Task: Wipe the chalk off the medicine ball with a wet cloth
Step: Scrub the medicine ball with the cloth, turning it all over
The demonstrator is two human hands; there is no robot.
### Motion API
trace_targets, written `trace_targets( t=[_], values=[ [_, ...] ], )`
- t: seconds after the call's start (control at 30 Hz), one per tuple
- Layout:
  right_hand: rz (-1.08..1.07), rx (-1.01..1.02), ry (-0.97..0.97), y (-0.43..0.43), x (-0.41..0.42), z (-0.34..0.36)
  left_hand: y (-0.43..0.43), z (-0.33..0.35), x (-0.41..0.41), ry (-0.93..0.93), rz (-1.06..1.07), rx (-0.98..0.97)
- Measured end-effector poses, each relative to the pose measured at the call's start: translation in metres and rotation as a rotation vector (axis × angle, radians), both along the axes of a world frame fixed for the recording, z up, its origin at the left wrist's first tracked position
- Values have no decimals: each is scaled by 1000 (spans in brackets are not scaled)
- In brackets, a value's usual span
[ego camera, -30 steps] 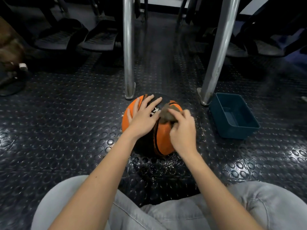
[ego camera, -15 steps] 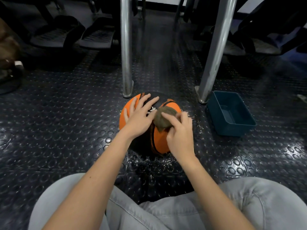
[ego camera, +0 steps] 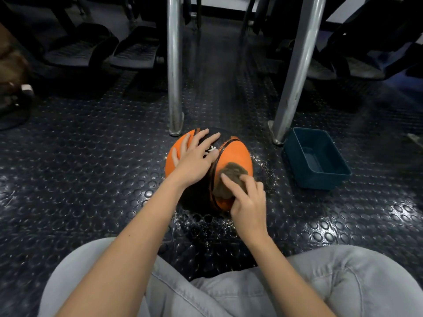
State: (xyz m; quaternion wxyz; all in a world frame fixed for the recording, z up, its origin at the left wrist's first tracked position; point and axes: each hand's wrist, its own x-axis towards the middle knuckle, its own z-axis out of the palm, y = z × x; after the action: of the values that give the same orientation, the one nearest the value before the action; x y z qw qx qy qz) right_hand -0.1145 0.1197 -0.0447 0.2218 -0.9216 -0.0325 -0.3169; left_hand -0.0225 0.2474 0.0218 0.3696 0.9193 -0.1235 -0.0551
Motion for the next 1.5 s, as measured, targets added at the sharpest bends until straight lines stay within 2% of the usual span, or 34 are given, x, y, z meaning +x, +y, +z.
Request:
trace_targets(
  t=[0.07, 0.13, 0.2, 0.27, 0.33, 0.43, 0.5, 0.57, 0.6, 0.63, 0.73, 0.83, 0.97, 1.03, 1.1, 1.2, 1.27, 1.33, 1.4, 1.5],
  values=[
    [-145, 100, 66, -13, -8, -8, -5, 3, 0, 13, -15, 10],
    [-324, 308, 230, -26, -7, -5, -10, 7, 1, 29, -18, 22],
    [-354, 408, 234, -28, -2, 4, -12, 9, 3, 33, -22, 36],
    [-203, 341, 75, -9, 9, 24, -12, 7, 2, 19, -13, 39],
    [-93, 234, 24, 10, 23, 39, -12, 5, 2, 6, -11, 41],
    [-111, 40, 25, 10, 20, 31, -13, 5, 2, 15, -17, 24],
    [-157, -16, 68, -8, -1, 11, -13, 6, 4, 38, -13, -6],
    [-273, 9, 244, -24, -19, 1, -11, 7, 6, 53, -2, -20],
    [-334, 93, 353, -29, -25, 0, -10, 7, 5, 61, 4, -24],
    [-367, 190, 382, -31, -27, 5, -9, 5, 5, 61, 9, -26],
    [-237, 278, 125, -8, 0, 39, -5, 3, 3, 65, 29, -62],
    [-81, 106, 31, 21, 28, 51, -3, 0, 0, 42, 38, -107],
    [-131, -8, 39, 5, -7, 2, -3, 1, -2, 51, 34, -165],
    [-227, 52, 167, -11, -27, -11, -4, 3, -1, 60, 24, -154],
    [-335, 204, 295, -18, -28, -7, -4, 4, -1, 58, 25, -136],
    [-264, 300, 112, -3, -3, 21, -3, 3, -2, 36, 40, -136],
    [-113, 246, 14, 13, 15, 36, -4, 0, -5, 21, 40, -131],
    [7, 102, -12, 19, 22, 38, -4, -1, -6, 13, 29, -107],
    [28, 34, -54, 7, 29, 33, -3, 0, -5, 8, 22, -86],
    [-77, 194, 73, -25, 48, 26, -5, 1, -7, 10, 24, -74]
  ],
)
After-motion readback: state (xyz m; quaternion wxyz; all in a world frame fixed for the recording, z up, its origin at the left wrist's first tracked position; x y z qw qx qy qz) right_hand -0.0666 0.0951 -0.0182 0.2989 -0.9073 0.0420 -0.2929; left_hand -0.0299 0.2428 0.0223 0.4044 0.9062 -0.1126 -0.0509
